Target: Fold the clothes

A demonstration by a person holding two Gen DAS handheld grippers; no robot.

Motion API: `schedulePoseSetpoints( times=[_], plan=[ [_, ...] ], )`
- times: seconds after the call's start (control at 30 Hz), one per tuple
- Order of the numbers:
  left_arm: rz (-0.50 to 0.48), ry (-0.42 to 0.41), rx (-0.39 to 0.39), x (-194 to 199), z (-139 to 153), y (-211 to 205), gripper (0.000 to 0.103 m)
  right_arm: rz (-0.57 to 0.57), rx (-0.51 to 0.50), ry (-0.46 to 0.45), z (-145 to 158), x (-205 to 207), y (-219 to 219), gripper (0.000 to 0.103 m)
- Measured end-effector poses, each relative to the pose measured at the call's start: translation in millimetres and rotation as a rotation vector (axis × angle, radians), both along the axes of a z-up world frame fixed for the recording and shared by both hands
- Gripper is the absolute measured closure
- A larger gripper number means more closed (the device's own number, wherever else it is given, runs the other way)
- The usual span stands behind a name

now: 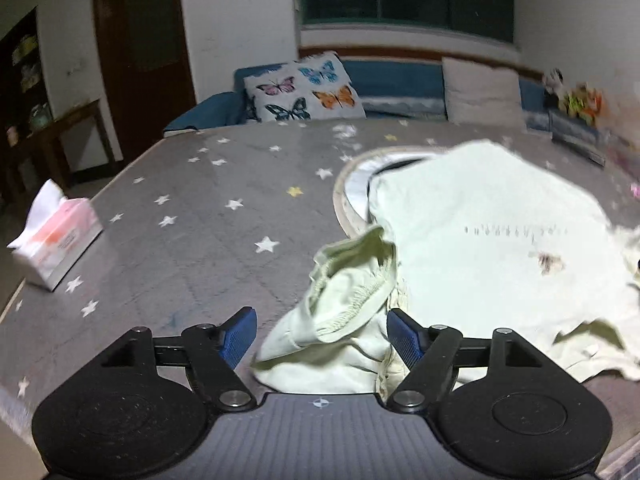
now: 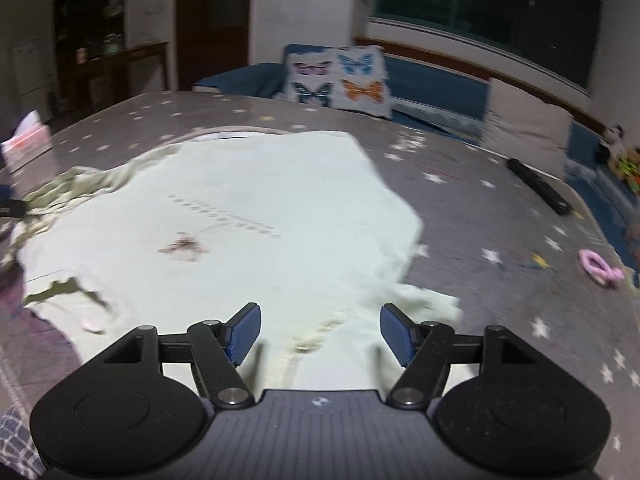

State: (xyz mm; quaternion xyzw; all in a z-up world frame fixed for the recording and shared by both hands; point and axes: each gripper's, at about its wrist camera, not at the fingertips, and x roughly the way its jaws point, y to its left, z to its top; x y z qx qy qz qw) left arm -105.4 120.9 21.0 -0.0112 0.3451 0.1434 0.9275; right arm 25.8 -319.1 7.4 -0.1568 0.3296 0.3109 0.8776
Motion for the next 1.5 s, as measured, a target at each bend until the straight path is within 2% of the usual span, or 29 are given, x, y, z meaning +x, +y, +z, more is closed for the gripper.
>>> schedulePoseSetpoints(
  times=[0.23, 0.4, 0.5, 0.53, 0.6, 0.67, 0.8, 0.9, 1.0, 1.17, 1.3, 1.5],
  plan=[
    [0.129, 0.010, 0.008, 16.8, -5.8, 36.9, 0.029, 0.096, -0.020, 0.005, -8.9, -15.2, 22.7, 0.033],
    [0.226, 0.016, 0.013, 28.2, -9.4, 64.0, 0.029, 0.105, -0.041, 0.015, -16.9, -18.8, 27.7, 0.033],
    [0.344, 0.005, -0.005, 27.1, -4.7, 88.8, 0.030, 0.100, -0.045, 0.017, -18.9, -19.4, 27.5, 0.033],
    [0.356, -0.005, -0.017, 25.3, -1.7, 93.0, 0.030, 0.099, -0.045, 0.017, -18.7, -19.9, 26.8, 0.033],
    [0.336, -0.037, -0.035, 21.5, 6.6, 92.9, 0.030, 0.096, -0.046, 0.017, -18.1, -19.3, 26.3, 0.033],
    [0.275, -0.056, -0.054, 23.8, 11.1, 82.3, 0.029, 0.096, -0.046, 0.021, -18.4, -18.1, 27.4, 0.033],
    [0.143, -0.040, -0.049, 48.3, 8.1, 53.9, 0.029, 0.110, -0.044, 0.029, -20.4, -19.3, 33.6, 0.033],
    [0.093, -0.020, -0.027, 68.2, 1.9, 38.8, 0.029, 0.149, -0.043, 0.022, -19.0, -25.9, 38.6, 0.033],
    [0.082, 0.012, -0.007, 85.7, -6.8, 33.0, 0.029, 0.191, -0.046, 0.024, -19.1, -32.0, 42.2, 0.033],
    [0.117, 0.082, 0.029, 102.0, -20.4, 37.2, 0.029, 0.256, -0.055, 0.032, -18.4, -40.3, 44.3, 0.033],
    [0.099, 0.066, 0.034, 105.1, -9.6, 35.5, 0.029, 0.305, -0.061, 0.039, -17.4, -46.0, 45.7, 0.033],
    [0.042, 0.048, 0.033, 125.4, 6.3, 26.3, 0.029, 0.217, 0.011, 0.074, 0.9, -3.9, 34.8, 0.033]
  ],
)
